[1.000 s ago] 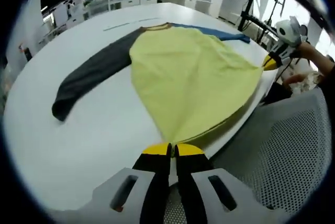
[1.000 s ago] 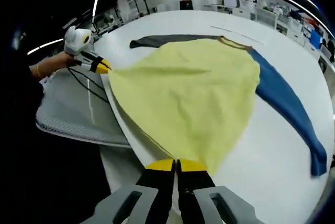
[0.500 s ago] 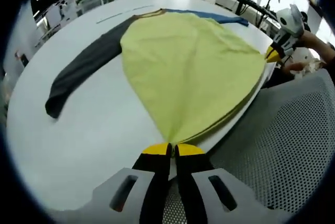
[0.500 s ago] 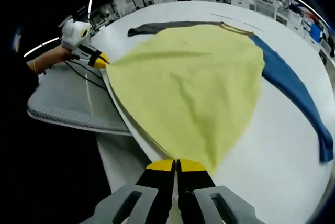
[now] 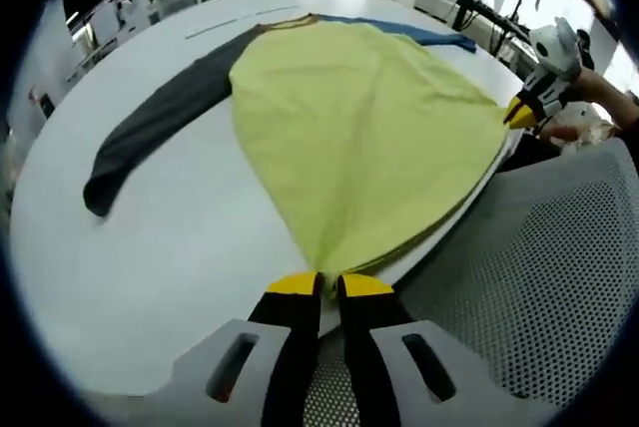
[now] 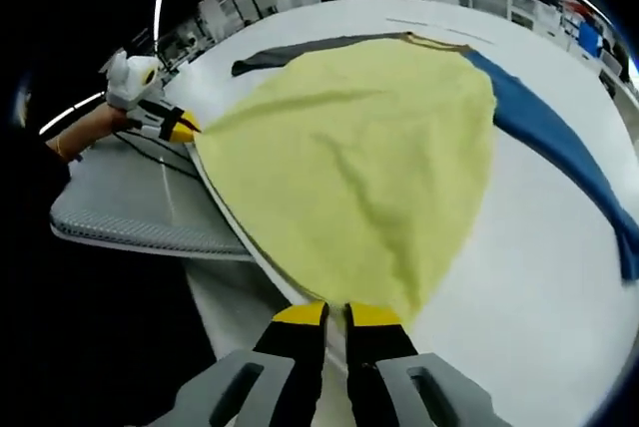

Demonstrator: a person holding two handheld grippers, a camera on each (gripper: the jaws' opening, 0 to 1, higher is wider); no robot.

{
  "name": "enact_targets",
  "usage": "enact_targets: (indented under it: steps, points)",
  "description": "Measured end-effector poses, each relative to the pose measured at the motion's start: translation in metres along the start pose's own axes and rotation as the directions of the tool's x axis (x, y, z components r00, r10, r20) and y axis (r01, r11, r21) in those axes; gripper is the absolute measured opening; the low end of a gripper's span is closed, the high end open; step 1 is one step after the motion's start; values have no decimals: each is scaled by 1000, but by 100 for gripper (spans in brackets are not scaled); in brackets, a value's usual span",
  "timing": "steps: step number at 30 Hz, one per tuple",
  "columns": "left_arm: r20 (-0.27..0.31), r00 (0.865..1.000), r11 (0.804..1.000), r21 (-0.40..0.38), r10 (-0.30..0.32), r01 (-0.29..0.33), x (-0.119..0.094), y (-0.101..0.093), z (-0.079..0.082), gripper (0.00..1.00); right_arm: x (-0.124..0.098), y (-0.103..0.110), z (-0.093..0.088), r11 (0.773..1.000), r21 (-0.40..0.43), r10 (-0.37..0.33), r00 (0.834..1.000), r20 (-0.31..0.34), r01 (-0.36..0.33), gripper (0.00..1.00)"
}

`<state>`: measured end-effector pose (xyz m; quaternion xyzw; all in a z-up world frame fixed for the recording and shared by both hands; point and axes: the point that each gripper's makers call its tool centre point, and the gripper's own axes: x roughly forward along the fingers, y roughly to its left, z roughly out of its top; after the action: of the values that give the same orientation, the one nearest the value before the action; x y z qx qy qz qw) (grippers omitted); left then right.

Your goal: Fold the garment on the visible template until the final outline fits inside the template.

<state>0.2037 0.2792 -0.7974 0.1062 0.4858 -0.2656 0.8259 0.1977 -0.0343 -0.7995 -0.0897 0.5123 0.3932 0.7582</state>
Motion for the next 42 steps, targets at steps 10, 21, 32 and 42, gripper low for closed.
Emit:
enact_targets:
  steps: [10, 21, 32, 42]
  points:
    - [106, 993, 984, -162, -54, 71, -14, -1, 17, 23, -19, -6, 17, 995, 97, -2, 996, 90, -7, 29]
    - [233, 972, 979, -195, -17, 64, -30, 11, 43, 53, -55, -47, 48, 974, 221, -113, 961, 252, 56, 56]
    - [316, 949, 983, -172, -3, 61, -38, 17, 64, 76, -89, -112, 57, 911, 397, -270, 893, 360, 115, 68]
    - [379, 925, 991, -118, -18, 68, -43, 12, 82, 92, -109, -162, 52, 838, 522, -393, 838, 377, 158, 69]
